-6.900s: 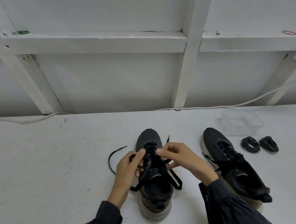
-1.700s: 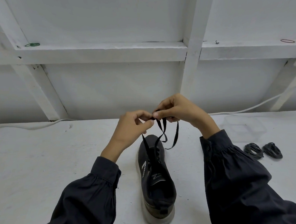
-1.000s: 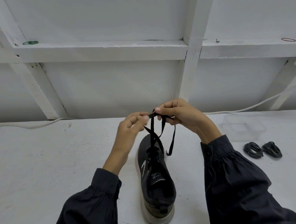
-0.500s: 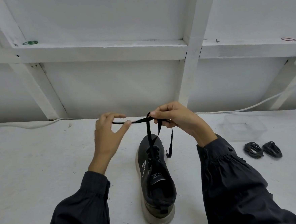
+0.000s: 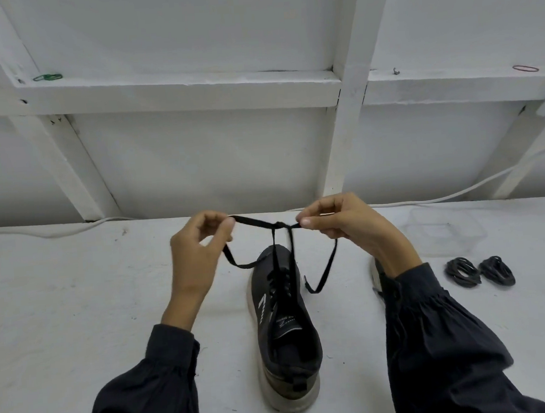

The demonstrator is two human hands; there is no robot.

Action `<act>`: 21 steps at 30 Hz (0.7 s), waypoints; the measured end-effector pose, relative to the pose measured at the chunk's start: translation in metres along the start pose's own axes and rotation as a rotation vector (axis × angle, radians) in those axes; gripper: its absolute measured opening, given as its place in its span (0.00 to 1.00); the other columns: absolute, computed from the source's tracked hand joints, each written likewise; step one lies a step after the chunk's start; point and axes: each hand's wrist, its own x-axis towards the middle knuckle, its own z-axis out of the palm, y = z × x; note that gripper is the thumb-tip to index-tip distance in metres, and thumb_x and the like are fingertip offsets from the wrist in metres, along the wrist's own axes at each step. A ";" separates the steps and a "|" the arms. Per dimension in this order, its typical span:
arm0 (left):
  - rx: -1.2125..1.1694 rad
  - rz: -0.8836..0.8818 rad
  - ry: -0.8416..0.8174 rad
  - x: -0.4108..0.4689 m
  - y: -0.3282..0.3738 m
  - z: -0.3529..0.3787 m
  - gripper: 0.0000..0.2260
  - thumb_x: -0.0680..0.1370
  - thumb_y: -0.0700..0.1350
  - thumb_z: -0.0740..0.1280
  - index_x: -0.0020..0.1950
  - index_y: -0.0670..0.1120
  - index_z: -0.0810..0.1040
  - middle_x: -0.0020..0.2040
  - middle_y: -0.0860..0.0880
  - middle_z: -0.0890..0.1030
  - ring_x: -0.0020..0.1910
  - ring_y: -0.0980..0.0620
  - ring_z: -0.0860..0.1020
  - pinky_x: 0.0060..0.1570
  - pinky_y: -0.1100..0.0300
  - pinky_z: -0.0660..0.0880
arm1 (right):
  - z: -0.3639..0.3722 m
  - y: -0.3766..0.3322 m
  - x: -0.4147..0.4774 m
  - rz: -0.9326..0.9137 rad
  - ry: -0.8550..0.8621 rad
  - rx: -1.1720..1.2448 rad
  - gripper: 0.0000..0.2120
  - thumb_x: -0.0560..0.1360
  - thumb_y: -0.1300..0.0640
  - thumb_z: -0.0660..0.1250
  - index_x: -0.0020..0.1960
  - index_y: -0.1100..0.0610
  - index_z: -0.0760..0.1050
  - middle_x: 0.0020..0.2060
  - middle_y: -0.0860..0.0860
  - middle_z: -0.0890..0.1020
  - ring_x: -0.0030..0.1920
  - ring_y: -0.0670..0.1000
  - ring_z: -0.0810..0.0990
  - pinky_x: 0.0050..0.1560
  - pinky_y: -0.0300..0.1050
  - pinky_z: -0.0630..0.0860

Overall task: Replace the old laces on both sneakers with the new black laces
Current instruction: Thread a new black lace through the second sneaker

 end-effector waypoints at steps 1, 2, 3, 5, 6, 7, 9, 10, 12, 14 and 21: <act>-0.023 -0.025 0.038 0.001 -0.004 -0.007 0.06 0.76 0.38 0.71 0.41 0.48 0.79 0.37 0.51 0.81 0.36 0.54 0.80 0.42 0.68 0.74 | -0.007 0.003 -0.004 0.016 0.021 -0.018 0.02 0.72 0.61 0.74 0.45 0.58 0.84 0.33 0.49 0.78 0.30 0.45 0.66 0.31 0.33 0.65; -0.026 -0.040 0.060 0.001 -0.009 -0.014 0.07 0.76 0.37 0.70 0.40 0.47 0.78 0.36 0.50 0.80 0.36 0.53 0.79 0.41 0.68 0.74 | -0.014 0.006 -0.008 0.036 0.037 -0.047 0.02 0.72 0.62 0.74 0.45 0.58 0.85 0.33 0.50 0.77 0.30 0.45 0.66 0.31 0.33 0.64; -0.020 -0.052 0.070 0.001 -0.014 -0.020 0.07 0.75 0.35 0.69 0.39 0.45 0.78 0.36 0.50 0.80 0.36 0.53 0.78 0.41 0.68 0.74 | -0.020 0.010 -0.012 0.059 0.049 -0.085 0.02 0.72 0.63 0.74 0.45 0.59 0.85 0.32 0.52 0.76 0.30 0.45 0.66 0.30 0.34 0.64; -0.003 -0.085 0.089 -0.002 -0.023 -0.029 0.08 0.75 0.33 0.68 0.38 0.43 0.77 0.34 0.52 0.78 0.34 0.54 0.77 0.39 0.68 0.74 | -0.028 0.017 -0.019 0.111 0.060 -0.167 0.03 0.73 0.66 0.72 0.45 0.61 0.84 0.30 0.53 0.75 0.28 0.45 0.66 0.28 0.34 0.63; 0.005 -0.111 0.109 -0.004 -0.028 -0.033 0.08 0.75 0.32 0.67 0.37 0.42 0.77 0.32 0.52 0.78 0.32 0.56 0.76 0.38 0.69 0.73 | -0.031 0.022 -0.021 0.143 0.063 -0.204 0.04 0.72 0.68 0.71 0.45 0.62 0.84 0.28 0.52 0.75 0.27 0.46 0.66 0.27 0.35 0.62; 0.011 -0.143 0.140 -0.006 -0.033 -0.037 0.09 0.75 0.32 0.66 0.36 0.42 0.76 0.31 0.52 0.77 0.31 0.58 0.75 0.37 0.68 0.73 | -0.034 0.027 -0.023 0.177 0.067 -0.249 0.06 0.72 0.70 0.70 0.44 0.62 0.84 0.25 0.51 0.73 0.26 0.47 0.65 0.27 0.36 0.62; 0.044 -0.223 0.196 -0.011 -0.045 -0.045 0.09 0.74 0.35 0.65 0.34 0.43 0.74 0.31 0.48 0.76 0.30 0.59 0.75 0.38 0.62 0.72 | -0.038 0.038 -0.024 0.255 0.058 -0.393 0.09 0.70 0.71 0.68 0.41 0.60 0.84 0.23 0.50 0.72 0.25 0.49 0.65 0.27 0.39 0.62; 0.095 -0.269 0.196 -0.013 -0.052 -0.049 0.08 0.74 0.40 0.65 0.34 0.44 0.74 0.32 0.47 0.76 0.31 0.56 0.75 0.39 0.58 0.71 | -0.038 0.041 -0.024 0.302 0.040 -0.489 0.10 0.69 0.71 0.68 0.41 0.58 0.83 0.25 0.51 0.74 0.26 0.49 0.67 0.28 0.39 0.65; 0.289 -0.388 0.108 -0.018 -0.066 -0.055 0.08 0.71 0.49 0.65 0.36 0.46 0.75 0.35 0.46 0.78 0.36 0.49 0.76 0.40 0.54 0.69 | -0.032 0.047 -0.023 0.390 -0.031 -0.665 0.10 0.69 0.69 0.69 0.43 0.55 0.82 0.33 0.53 0.80 0.30 0.49 0.74 0.31 0.39 0.71; 0.516 -0.468 -0.036 -0.024 -0.075 -0.054 0.06 0.73 0.49 0.69 0.40 0.49 0.75 0.39 0.50 0.79 0.41 0.48 0.76 0.42 0.53 0.69 | -0.020 0.051 -0.023 0.411 -0.110 -0.784 0.09 0.70 0.65 0.71 0.47 0.54 0.82 0.41 0.50 0.80 0.38 0.48 0.78 0.37 0.38 0.73; 0.253 -0.264 -0.515 -0.044 -0.059 -0.021 0.10 0.77 0.42 0.70 0.55 0.55 0.79 0.56 0.60 0.79 0.60 0.64 0.74 0.60 0.68 0.68 | 0.021 0.057 -0.021 0.098 -0.352 -0.451 0.10 0.72 0.55 0.76 0.53 0.51 0.82 0.49 0.44 0.83 0.52 0.47 0.81 0.57 0.42 0.76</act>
